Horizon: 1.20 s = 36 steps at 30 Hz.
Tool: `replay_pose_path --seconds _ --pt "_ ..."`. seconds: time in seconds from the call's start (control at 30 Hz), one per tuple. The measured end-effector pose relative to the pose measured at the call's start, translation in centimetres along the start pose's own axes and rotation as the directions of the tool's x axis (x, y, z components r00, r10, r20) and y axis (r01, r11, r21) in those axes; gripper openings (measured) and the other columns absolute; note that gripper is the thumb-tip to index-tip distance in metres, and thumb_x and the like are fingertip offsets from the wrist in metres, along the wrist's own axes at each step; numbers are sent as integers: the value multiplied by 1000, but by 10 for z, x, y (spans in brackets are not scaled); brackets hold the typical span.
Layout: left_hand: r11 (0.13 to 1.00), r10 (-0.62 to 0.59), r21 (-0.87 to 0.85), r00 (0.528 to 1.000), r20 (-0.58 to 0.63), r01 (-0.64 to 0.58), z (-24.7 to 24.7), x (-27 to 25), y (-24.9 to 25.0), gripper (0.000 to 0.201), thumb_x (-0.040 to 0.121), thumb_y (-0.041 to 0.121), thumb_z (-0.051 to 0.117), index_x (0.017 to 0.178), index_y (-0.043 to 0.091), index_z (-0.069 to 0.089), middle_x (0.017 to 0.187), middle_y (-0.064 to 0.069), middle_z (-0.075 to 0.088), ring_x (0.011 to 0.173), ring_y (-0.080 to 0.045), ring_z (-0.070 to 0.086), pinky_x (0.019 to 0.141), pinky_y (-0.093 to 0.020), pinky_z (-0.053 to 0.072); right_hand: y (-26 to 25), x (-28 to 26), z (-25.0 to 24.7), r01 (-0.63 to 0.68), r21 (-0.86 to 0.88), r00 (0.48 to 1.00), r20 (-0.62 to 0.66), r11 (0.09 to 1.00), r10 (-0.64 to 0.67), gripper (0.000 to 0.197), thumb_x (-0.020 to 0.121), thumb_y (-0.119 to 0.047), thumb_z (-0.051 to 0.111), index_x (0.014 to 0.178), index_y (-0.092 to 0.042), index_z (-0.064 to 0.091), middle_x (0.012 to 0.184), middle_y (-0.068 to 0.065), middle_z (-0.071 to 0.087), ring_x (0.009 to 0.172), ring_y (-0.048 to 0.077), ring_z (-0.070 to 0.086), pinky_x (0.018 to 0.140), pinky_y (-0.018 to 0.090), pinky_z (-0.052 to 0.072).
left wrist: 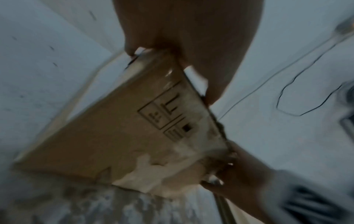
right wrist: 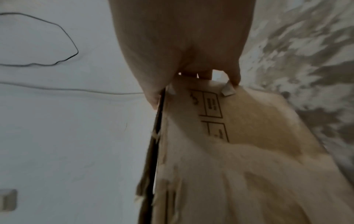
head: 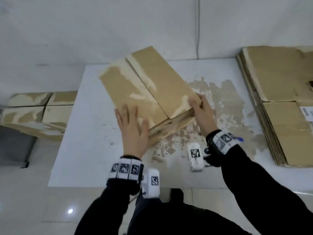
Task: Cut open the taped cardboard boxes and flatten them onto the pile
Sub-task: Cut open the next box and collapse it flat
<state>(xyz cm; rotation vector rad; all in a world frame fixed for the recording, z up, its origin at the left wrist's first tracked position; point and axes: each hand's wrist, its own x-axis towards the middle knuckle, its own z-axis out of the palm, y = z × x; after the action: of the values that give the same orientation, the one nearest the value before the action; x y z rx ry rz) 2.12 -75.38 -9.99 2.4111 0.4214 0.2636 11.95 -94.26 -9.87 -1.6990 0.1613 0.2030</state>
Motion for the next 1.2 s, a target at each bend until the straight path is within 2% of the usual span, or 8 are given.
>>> replay_pose_path --seconds 0.13,0.27,0.4,0.5,0.6,0.8,1.03,1.2 --pt "988 50 146 998 47 -57 -23 22 4 72 87 62 22 143 18 37 158 -6 21 147 -25 8 118 -52 3 28 -48 -3 -55 113 998 -37 992 60 48 91 -38 57 135 -27 40 125 -9 53 109 7 54 86 24 46" --pt "801 272 426 889 368 -421 2 11 41 109 72 83 40 152 25 -6 159 -6 -13 146 -27 -15 115 -52 -5 36 -60 -4 -230 266 973 70 936 219 41 100 -37 35 138 -24 39 125 -7 55 103 -1 55 71 16 44" --pt "640 322 573 856 404 -511 33 12 41 93 91 49 53 151 24 -14 159 -14 -10 147 -30 -12 116 -48 -6 41 -57 -9 -242 256 970 95 936 225 48 100 -48 8 133 -30 37 123 -12 51 97 -10 51 81 9 41" --pt "667 410 507 838 361 -545 31 15 32 80 94 48 49 153 24 1 159 -15 9 148 -30 5 117 -45 5 38 -58 -8 -262 221 964 102 939 244 41 100 -49 8 124 -35 39 113 -13 54 89 -9 53 71 6 44" --pt "761 514 367 842 163 -536 18 18 26 73 90 59 42 151 23 23 154 -13 30 143 -30 25 114 -43 20 39 -60 -16 -112 219 991 -48 969 125 51 99 -52 23 139 -24 40 136 -5 49 120 8 49 100 24 42" --pt "946 235 -200 965 -118 -255 10 10 41 78 86 57 55 151 30 21 154 -2 32 142 -19 30 108 -48 39 16 -49 -15 39 285 995 73 958 -62 77 80 -49 64 145 -22 32 140 -5 48 128 13 47 99 31 44" --pt "660 -169 -747 985 -43 81 -14 -14 22 72 81 42 62 141 20 30 132 1 52 118 -6 55 85 -16 49 -32 -43 3 621 -209 782 117 755 -612 65 91 -23 60 146 -26 27 138 -6 45 125 13 44 102 39 43" --pt "928 14 -324 883 -469 -187 -84 -23 28 83 84 65 50 150 27 17 157 6 19 144 -8 18 116 -28 21 -15 -53 42 805 -381 590 445 454 -673 71 84 -38 64 145 -30 29 150 -4 33 129 18 34 104 38 32"
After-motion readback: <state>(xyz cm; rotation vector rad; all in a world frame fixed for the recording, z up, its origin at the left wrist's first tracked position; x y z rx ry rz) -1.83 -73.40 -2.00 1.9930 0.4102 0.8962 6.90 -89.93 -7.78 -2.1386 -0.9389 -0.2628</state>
